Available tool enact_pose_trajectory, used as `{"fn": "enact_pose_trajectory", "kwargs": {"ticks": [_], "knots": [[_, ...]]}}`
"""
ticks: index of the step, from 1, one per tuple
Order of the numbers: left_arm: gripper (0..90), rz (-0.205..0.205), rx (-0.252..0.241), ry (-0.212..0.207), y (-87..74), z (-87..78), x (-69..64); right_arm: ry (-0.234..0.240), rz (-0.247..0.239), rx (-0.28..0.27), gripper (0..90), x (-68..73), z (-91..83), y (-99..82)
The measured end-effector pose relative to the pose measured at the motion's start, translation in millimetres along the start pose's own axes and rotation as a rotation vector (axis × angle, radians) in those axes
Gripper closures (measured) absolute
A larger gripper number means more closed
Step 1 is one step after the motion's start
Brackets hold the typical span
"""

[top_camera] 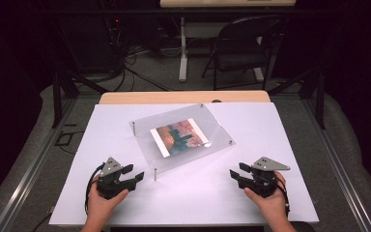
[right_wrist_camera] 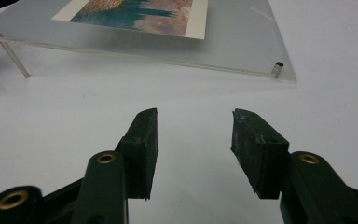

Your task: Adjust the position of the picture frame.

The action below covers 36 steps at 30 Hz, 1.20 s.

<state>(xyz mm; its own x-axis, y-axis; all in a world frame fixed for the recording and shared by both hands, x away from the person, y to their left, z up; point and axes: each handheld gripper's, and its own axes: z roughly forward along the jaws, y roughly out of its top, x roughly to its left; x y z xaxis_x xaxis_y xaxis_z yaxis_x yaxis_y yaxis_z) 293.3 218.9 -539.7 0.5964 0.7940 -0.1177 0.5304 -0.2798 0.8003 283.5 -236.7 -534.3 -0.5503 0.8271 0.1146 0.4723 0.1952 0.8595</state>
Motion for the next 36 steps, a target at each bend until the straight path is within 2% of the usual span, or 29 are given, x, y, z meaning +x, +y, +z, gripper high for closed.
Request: {"fn": "enact_pose_trajectory", "kwargs": {"ticks": [2,5,9,12,16,21,26,29,31,36], "knots": [[42.3,0.015,-0.001,0.001,0.7,1.4,-2.4,-0.006,-0.014,-0.005,50.6,0.1,0.0,0.0],[43.1,0.029,-0.001,0.008,1.4,2.3,-4.0,0.006,-0.009,-0.013,50.6,0.5,0.5,-0.3],[49.9,0.005,-0.005,-0.008,1.0,0.6,-3.3,0.013,0.002,-0.008,55.2,-1.5,0.9,-1.2],[55.0,-0.013,-0.022,-0.017,1.4,-2.2,-2.4,0.007,-0.013,0.012,58.4,-1.6,1.0,-1.5],[58.6,-0.004,-0.028,-0.030,2.0,-3.6,-4.7,0.006,-0.028,0.013,61.5,0.4,-0.9,-0.6],[63.0,0.045,-0.006,-0.035,2.7,-2.5,-11.4,0.012,-0.041,0.018,63.1,0.6,-1.3,-0.8],[66.1,0.066,0.017,-0.083,3.2,1.6,-17.7,0.021,-0.034,0.026,63.1,-0.3,-0.9,-1.3],[67.6,0.074,0.031,-0.088,3.6,3.9,-19.8,0.033,-0.023,0.021,64.4,-0.4,-1.4,-1.0],[68.9,0.061,0.041,-0.103,4.9,7.7,-22.7,0.036,-0.018,0.020,65.2,-0.4,-1.9,-0.8],[72.3,0.081,0.069,-0.101,7.3,17.7,-27.7,0.044,-0.001,0.009,66.2,-1.7,-2.0,-0.8]]}}
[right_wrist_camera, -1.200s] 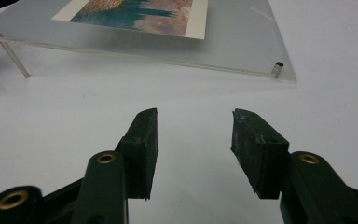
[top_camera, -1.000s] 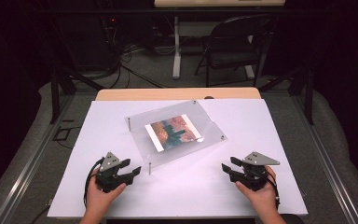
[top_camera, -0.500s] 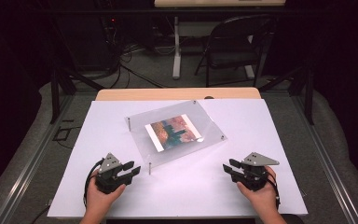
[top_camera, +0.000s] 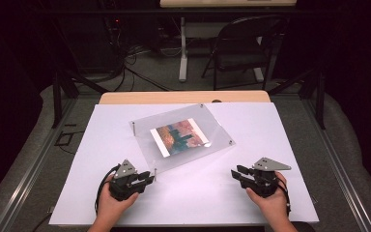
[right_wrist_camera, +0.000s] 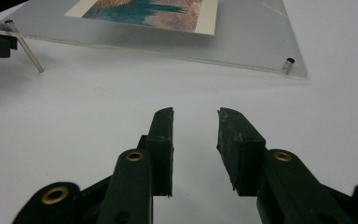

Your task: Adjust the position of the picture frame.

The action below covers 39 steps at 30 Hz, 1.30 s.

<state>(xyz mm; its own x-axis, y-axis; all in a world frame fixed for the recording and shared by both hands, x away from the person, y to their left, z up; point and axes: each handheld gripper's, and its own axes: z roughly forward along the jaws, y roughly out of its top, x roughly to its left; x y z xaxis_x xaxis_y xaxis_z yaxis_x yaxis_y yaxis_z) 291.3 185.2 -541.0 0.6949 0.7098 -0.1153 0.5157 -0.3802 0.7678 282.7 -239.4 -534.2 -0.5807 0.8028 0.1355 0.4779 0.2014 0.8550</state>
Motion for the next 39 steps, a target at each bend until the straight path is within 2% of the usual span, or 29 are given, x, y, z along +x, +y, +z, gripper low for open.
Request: {"fn": "enact_pose_trajectory", "kwargs": {"ticks": [4,11,18,23,29,32,38,39], "knots": [[75.9,0.006,0.018,0.003,2.7,7.1,-3.1,0.005,0.008,-0.003,66.2,-0.6,0.0,0.0],[82.4,0.010,0.018,0.019,4.7,13.7,-3.9,0.012,0.025,-0.005,65.1,-3.1,-0.9,-0.1],[82.8,0.000,0.014,0.016,4.3,14.4,-3.5,0.016,0.036,-0.010,64.6,-4.5,-0.7,-0.5],[83.6,0.012,0.014,0.024,5.3,13.6,-4.7,0.020,0.040,-0.011,64.6,-4.1,-0.4,-0.6],[83.3,-0.017,0.013,-0.004,7.4,14.2,-4.5,0.024,0.045,-0.011,64.5,-4.8,-1.0,-0.4],[83.3,-0.029,0.004,-0.035,11.5,16.2,-10.7,0.026,0.050,-0.011,64.5,-4.9,-1.0,-0.5],[83.5,0.011,0.009,-0.110,21.8,30.1,-37.6,0.025,0.054,-0.013,64.4,-4.9,-1.0,-0.7],[83.6,0.011,0.009,-0.110,21.8,30.1,-37.6,0.025,0.054,-0.013,64.4,-4.9,-1.0,-0.7]]}}
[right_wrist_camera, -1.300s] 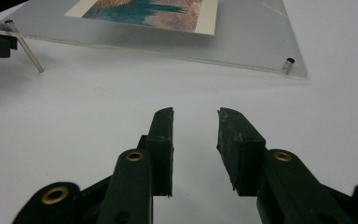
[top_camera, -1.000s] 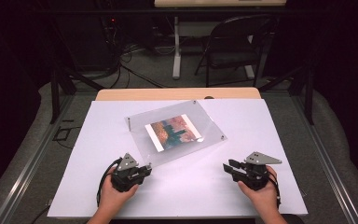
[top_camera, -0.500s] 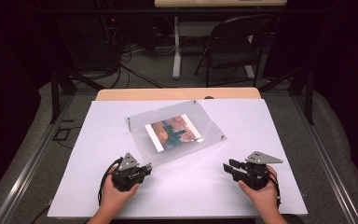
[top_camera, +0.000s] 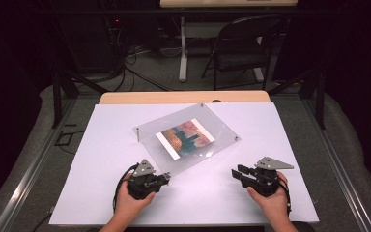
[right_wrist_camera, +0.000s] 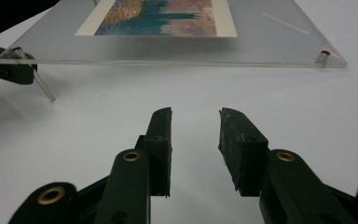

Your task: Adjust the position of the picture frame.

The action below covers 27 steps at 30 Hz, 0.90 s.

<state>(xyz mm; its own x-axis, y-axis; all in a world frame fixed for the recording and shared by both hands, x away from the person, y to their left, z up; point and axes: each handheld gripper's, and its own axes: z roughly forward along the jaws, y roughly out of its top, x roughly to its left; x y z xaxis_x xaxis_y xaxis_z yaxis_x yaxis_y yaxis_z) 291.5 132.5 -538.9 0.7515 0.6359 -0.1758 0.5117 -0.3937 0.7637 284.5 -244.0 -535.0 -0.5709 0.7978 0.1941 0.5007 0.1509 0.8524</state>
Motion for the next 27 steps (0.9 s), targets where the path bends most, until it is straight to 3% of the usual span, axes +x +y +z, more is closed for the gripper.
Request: {"fn": "enact_pose_trajectory", "kwargs": {"ticks": [2,6,15,18,22,25,27], "knots": [[83.8,0.014,0.000,-0.038,6.2,10.6,-14.1,-0.002,0.000,-0.002,64.4,-0.5,-0.4,0.0],[83.8,0.008,-0.006,-0.073,11.5,23.1,-27.5,0.001,0.008,0.001,64.4,-0.7,-0.7,-0.4],[83.0,0.016,-0.008,-0.089,11.6,29.5,-32.2,-0.001,0.006,-0.002,63.8,-1.7,-0.5,-1.0],[79.7,0.044,-0.008,-0.085,11.4,23.7,-33.9,-0.001,0.010,0.001,63.5,-1.1,-0.7,-1.1],[72.3,0.043,-0.010,-0.093,9.4,13.3,-30.3,0.001,0.010,0.004,63.1,-1.5,-1.0,-1.8],[67.1,0.011,-0.032,-0.085,7.1,-3.7,-19.6,0.000,0.013,0.000,62.9,-2.0,-0.8,-2.3],[56.2,-0.008,-0.050,-0.051,6.1,-15.1,-8.7,-0.001,0.016,0.000,61.2,-1.9,-0.8,-2.4]]}}
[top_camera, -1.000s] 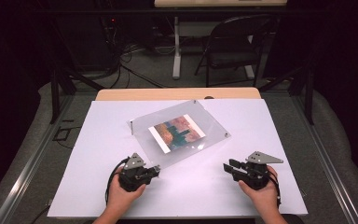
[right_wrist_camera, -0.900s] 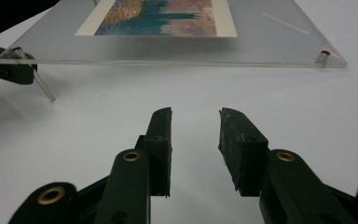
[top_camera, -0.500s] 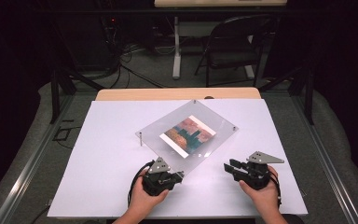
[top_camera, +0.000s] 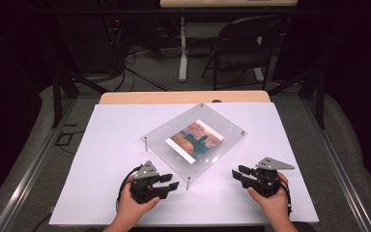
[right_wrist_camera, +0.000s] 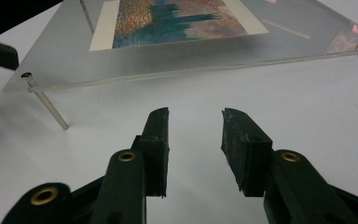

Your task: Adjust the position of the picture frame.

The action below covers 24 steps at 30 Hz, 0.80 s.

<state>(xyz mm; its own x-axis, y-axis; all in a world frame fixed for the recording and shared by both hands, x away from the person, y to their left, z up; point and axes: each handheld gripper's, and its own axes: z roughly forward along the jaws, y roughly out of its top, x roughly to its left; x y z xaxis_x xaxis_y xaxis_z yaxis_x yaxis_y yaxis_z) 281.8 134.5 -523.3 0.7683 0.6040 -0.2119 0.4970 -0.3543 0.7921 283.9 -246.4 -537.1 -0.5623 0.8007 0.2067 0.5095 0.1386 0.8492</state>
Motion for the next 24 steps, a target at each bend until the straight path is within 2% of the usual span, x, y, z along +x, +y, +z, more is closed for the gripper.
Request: {"fn": "enact_pose_trajectory", "kwargs": {"ticks": [2,3,4,8,10,11,12,13,15,17,18,19,20,21,22,24], "knots": [[52.0,-0.007,-0.004,0.040,0.0,-8.8,10.8,-0.005,0.002,0.006,59.1,0.7,0.3,0.1],[49.0,-0.007,-0.004,0.040,0.0,-8.8,10.8,-0.005,0.002,0.006,59.1,0.7,0.3,0.1],[46.6,-0.035,-0.014,0.099,0.4,-17.7,23.6,-0.011,0.000,0.004,55.5,1.4,1.4,0.0],[43.4,-0.053,-0.029,0.195,3.9,-29.9,46.7,-0.025,-0.015,0.002,50.0,3.1,3.3,-0.4],[43.3,-0.058,-0.034,0.227,6.3,-33.8,57.0,-0.034,-0.019,0.003,47.7,3.6,4.3,-0.6],[43.3,-0.058,-0.034,0.227,6.3,-33.8,57.0,-0.035,-0.020,0.006,46.8,3.5,4.3,-0.6],[43.3,-0.067,-0.040,0.257,9.4,-37.1,68.2,-0.038,-0.022,0.010,45.1,3.4,4.2,-0.5],[43.3,-0.067,-0.040,0.257,9.4,-37.1,68.2,-0.040,-0.025,0.011,44.2,3.3,4.4,-0.5],[43.3,-0.090,-0.041,0.291,14.5,-38.5,85.1,-0.044,-0.025,0.012,43.3,3.1,4.7,-0.8],[43.3,-0.096,-0.040,0.296,15.9,-37.8,89.6,-0.045,-0.027,0.012,43.1,2.9,4.8,-0.9],[43.4,-0.097,-0.035,0.306,18.4,-34.1,97.5,-0.046,-0.032,0.012,42.4,2.6,4.7,-0.9],[43.5,-0.097,-0.035,0.306,18.4,-34.1,97.5,-0.046,-0.032,0.012,42.4,2.6,4.7,-0.9],[43.5,-0.101,-0.032,0.305,20.0,-28.3,105.1,-0.049,-0.032,0.011,42.3,2.5,4.4,-0.7],[43.6,-0.101,-0.032,0.305,20.0,-28.3,105.1,-0.049,-0.031,0.010,42.3,2.4,4.3,-0.6],[44.0,-0.113,-0.018,0.320,19.9,-21.0,112.4,-0.049,-0.031,0.007,42.3,2.3,4.3,-0.6],[44.8,-0.122,-0.009,0.324,19.2,-16.0,116.1,-0.049,-0.031,0.002,42.4,2.2,4.3,-0.7]]}}
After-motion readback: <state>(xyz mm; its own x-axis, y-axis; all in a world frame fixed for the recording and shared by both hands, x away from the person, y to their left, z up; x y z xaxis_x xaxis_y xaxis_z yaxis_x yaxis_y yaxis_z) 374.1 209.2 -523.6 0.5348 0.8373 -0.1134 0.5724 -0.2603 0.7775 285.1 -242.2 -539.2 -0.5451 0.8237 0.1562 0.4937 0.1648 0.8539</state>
